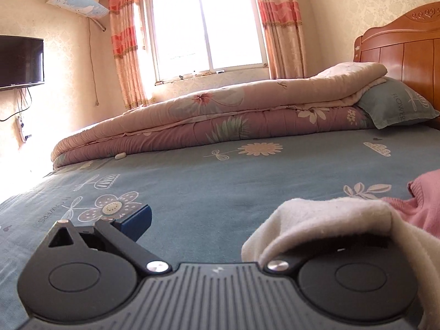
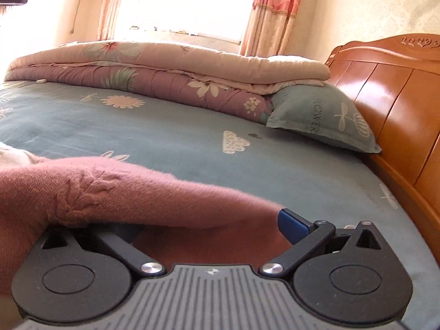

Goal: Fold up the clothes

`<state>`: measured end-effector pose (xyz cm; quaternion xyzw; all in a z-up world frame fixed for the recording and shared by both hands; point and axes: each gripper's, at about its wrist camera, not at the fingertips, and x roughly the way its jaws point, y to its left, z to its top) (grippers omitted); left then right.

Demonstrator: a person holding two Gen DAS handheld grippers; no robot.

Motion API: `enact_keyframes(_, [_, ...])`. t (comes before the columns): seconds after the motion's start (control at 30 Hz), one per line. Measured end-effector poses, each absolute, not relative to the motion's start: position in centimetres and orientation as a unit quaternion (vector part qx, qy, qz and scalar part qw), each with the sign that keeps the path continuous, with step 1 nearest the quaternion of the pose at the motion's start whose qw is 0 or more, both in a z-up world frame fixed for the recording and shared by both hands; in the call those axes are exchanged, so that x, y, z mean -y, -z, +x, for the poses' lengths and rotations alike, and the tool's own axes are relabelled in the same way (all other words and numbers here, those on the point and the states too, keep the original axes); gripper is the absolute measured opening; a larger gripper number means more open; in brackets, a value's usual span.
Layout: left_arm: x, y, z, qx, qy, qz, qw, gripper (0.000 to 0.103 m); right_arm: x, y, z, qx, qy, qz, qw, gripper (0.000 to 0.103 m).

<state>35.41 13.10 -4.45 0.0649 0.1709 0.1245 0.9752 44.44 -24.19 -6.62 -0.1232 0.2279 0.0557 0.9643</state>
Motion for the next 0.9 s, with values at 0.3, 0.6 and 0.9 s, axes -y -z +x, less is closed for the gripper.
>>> enact_keyframes(0.3, [-14.3, 6.5, 40.4, -0.249, -0.162, 0.067, 0.952, 0.100, 26.1, 4.6, 47.7, -0.291, -0.131, -0.086, 0.944, 0.103])
enact_keyframes(0.6, [-15.9, 9.1, 37.8, -0.299, -0.140, 0.051, 0.942, 0.101, 19.7, 12.1, 43.3, -0.318, -0.103, -0.316, 0.888, 0.103])
enact_keyframes(0.9, [-15.9, 8.6, 37.5, -0.298, -0.130, 0.057, 0.944, 0.101, 30.1, 7.9, 45.0, -0.337, 0.061, -0.183, 0.922, 0.103])
